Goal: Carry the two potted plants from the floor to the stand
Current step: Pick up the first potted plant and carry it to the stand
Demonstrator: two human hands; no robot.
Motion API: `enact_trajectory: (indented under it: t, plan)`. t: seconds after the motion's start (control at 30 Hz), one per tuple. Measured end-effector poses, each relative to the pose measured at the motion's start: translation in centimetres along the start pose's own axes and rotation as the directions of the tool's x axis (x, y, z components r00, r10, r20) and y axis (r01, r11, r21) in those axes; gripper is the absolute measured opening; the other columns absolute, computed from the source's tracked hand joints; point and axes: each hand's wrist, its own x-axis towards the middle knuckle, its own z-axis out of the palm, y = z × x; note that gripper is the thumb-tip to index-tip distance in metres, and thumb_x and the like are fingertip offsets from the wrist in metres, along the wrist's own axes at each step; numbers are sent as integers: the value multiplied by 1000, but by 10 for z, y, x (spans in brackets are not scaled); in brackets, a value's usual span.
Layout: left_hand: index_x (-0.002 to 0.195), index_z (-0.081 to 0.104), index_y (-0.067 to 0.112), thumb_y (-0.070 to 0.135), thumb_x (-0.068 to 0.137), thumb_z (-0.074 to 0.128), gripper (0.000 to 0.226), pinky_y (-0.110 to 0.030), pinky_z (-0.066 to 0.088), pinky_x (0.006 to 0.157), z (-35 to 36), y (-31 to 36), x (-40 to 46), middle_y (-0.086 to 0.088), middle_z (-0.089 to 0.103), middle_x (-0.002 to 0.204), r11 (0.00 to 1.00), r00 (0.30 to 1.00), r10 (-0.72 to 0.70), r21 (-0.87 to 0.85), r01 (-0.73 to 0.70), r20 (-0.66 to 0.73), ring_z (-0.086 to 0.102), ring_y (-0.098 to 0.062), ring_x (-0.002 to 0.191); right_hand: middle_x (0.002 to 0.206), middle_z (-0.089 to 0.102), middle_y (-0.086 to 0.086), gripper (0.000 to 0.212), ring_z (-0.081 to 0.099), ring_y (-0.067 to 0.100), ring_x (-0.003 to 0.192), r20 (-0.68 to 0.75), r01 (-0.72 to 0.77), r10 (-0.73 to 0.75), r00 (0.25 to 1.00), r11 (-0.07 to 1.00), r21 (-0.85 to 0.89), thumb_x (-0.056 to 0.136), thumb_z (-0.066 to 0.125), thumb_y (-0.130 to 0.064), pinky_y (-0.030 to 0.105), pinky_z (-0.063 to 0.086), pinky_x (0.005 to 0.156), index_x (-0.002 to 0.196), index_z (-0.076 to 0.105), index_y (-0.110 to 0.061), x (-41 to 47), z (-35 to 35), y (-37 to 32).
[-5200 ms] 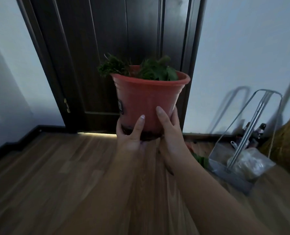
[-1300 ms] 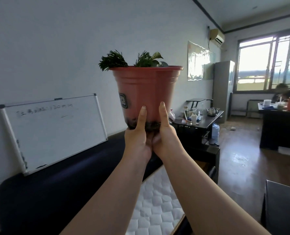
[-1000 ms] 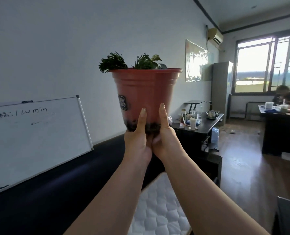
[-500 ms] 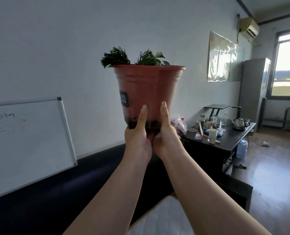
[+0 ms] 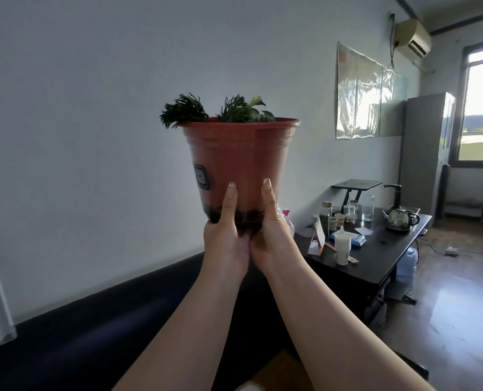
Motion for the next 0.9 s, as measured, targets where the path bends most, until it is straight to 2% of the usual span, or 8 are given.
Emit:
enact_trajectory:
  t: [0.07,0.17,0.23,0.33,0.47,0.6,0.77,0.9]
  plan:
    - [121,53,2,29,76,64,54,-23,56,53,22,-38,22,-9,66,108,1000,1000,18,-10,-18,-7,72,-12,69,72,77,1,38,73,12,69,43,-21,22,999,1000,-13,68,70,-38,27,55,74,91,64,-9,28,-26,-25]
    - [123,53,3,32,77,64,56,-27,57,70,55,-99,52,-10,66,116,999,996,48,22,-46,-69,70,-15,84,83,76,4,55,73,14,75,64,-51,54,996,998,-40,54,70,-44,26,56,75,95,65,-8,73,-72,-66]
    - [120,54,5,36,72,65,58,-27,54,78,85,-144,75,-9,66,115,998,994,53,51,-48,-98,68,-15,90,88,74,7,51,72,16,77,38,-76,79,996,993,-86,63,70,-43,26,57,76,97,65,-5,105,-104,-104]
    - [113,57,7,35,78,62,44,-30,54,82,120,-194,104,-8,67,109,996,992,63,66,-56,-108,68,-14,87,90,73,7,42,72,15,77,19,-90,93,995,986,-139,75,66,-42,22,57,71,97,66,-6,145,-139,-146]
    - [117,57,5,39,67,69,62,-40,50,94,170,-266,146,-11,67,114,996,991,75,60,-69,-114,68,-23,97,89,73,6,41,72,14,75,19,-98,101,995,986,-133,79,64,-42,20,58,66,100,65,-6,201,-191,-204]
    - [111,59,7,37,76,65,47,-25,57,76,197,-324,192,-7,69,105,995,991,89,64,-83,-104,72,-12,79,85,73,7,36,72,13,71,34,-93,96,995,992,-90,80,64,-39,20,58,64,95,65,-6,254,-231,-242]
    - [119,56,3,36,78,64,53,-27,55,79,237,-407,254,-10,67,114,995,989,95,28,-92,-109,69,-16,89,75,75,5,32,73,13,66,60,-85,91,994,991,-99,79,65,-38,22,57,63,84,66,-7,333,-292,-294]
    - [119,57,4,35,78,64,52,-23,57,75,268,-465,302,-10,68,114,996,990,92,22,-90,-106,70,-14,88,76,75,5,30,73,13,67,61,-88,91,994,995,-56,81,64,-36,21,58,62,87,66,-6,389,-333,-330]
